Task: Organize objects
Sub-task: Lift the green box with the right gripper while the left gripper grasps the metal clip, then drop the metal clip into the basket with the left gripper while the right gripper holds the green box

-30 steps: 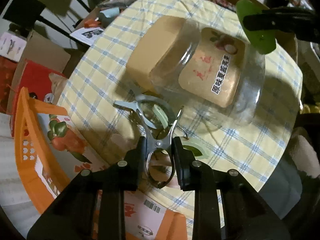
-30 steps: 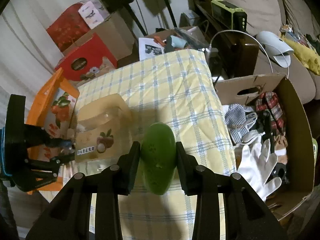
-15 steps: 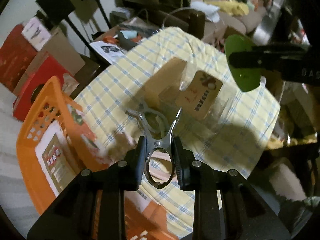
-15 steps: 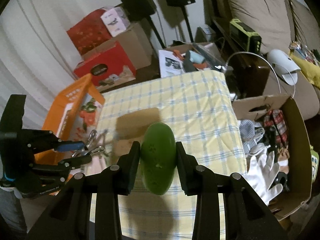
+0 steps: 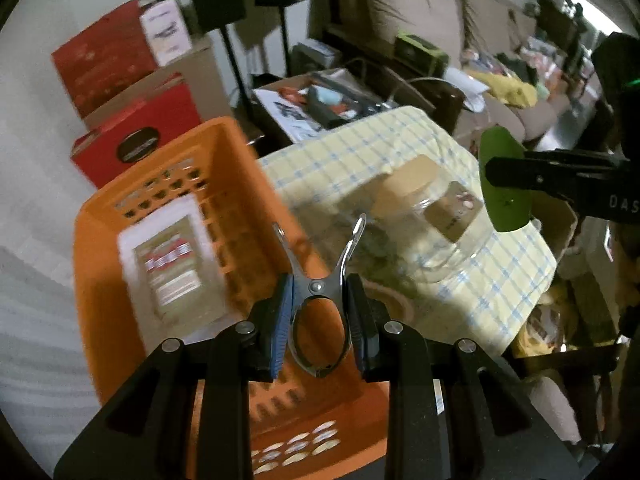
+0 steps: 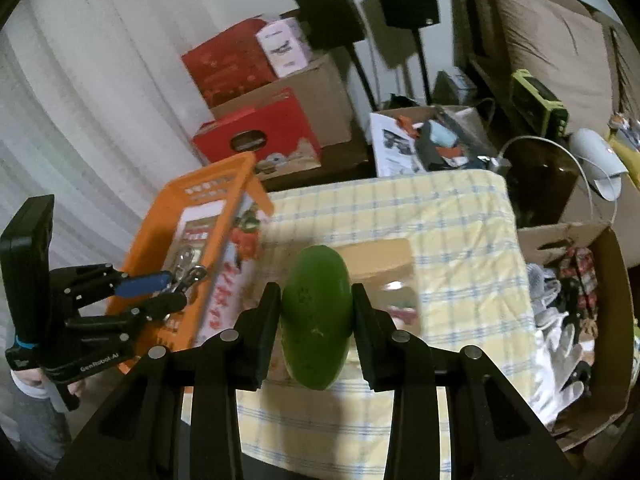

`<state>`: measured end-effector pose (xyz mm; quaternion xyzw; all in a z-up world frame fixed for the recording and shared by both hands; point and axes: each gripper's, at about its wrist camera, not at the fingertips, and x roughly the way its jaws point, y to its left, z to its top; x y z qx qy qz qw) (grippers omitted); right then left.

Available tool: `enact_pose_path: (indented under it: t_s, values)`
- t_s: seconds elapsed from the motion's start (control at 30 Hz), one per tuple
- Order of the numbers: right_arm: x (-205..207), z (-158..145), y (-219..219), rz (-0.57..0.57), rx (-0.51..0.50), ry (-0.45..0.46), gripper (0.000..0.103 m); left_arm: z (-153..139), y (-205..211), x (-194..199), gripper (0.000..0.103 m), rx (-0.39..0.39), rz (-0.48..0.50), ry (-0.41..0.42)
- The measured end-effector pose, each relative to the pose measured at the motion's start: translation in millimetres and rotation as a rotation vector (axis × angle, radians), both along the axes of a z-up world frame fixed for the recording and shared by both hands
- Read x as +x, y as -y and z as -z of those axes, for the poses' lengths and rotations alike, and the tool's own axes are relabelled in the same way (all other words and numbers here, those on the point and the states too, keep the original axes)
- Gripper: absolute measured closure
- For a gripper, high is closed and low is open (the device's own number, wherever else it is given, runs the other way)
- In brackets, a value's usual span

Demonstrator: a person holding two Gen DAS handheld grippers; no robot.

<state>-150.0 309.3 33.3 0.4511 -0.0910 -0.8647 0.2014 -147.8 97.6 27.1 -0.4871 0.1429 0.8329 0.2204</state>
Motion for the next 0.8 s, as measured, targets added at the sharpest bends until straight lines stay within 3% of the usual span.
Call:
enact_pose_path:
  t_s: [0.43,0.8]
  values:
    - [-3.5,-7.4,74.3,-0.115,-0.024,-0.004,0.068,20.1,79.3,-6.8,0.078,0.017,-0.187,0.03]
    - [-11.7,-4.4,88.6,-0.117,-0.039,0.012,0.068,58.6,73.4,-42.0,0.078,0.106,-0.389,0.128]
